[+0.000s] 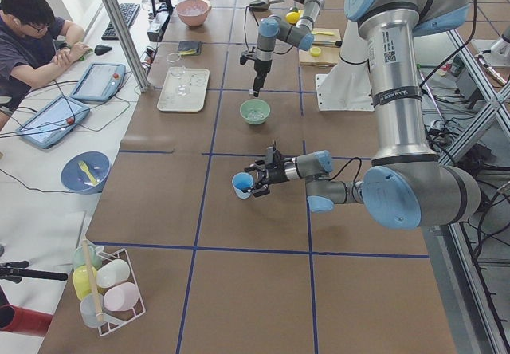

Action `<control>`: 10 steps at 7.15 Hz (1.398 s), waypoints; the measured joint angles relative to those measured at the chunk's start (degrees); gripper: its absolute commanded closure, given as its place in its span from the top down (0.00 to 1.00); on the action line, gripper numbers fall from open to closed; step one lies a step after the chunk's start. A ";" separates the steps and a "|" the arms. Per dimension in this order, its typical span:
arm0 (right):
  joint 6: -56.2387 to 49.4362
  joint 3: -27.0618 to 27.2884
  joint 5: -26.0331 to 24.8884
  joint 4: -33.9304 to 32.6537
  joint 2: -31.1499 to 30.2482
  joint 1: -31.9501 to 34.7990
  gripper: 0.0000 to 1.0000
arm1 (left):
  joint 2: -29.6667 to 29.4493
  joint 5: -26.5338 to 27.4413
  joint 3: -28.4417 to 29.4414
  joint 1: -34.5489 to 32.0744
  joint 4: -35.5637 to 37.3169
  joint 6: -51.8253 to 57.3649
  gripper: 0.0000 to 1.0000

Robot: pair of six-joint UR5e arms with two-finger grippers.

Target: Pour ice into bowl

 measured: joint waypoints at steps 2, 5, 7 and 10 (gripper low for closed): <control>0.14 -0.76 -0.05 0.93 0.18 -0.20 1.00 | 0.05 -0.49 -0.83 -2.24 0.00 1.67 1.00; 0.11 -3.32 -0.07 1.05 2.22 -0.84 1.00 | 0.06 -2.04 -2.38 -4.05 0.00 2.66 1.00; -0.02 -6.97 -0.07 1.14 4.87 -1.06 0.89 | 0.06 -2.65 -2.81 -4.83 -0.06 3.08 1.00; -0.54 -9.78 -0.20 1.23 6.19 -1.44 0.00 | 0.32 -5.32 -4.04 -7.07 -0.09 4.75 1.00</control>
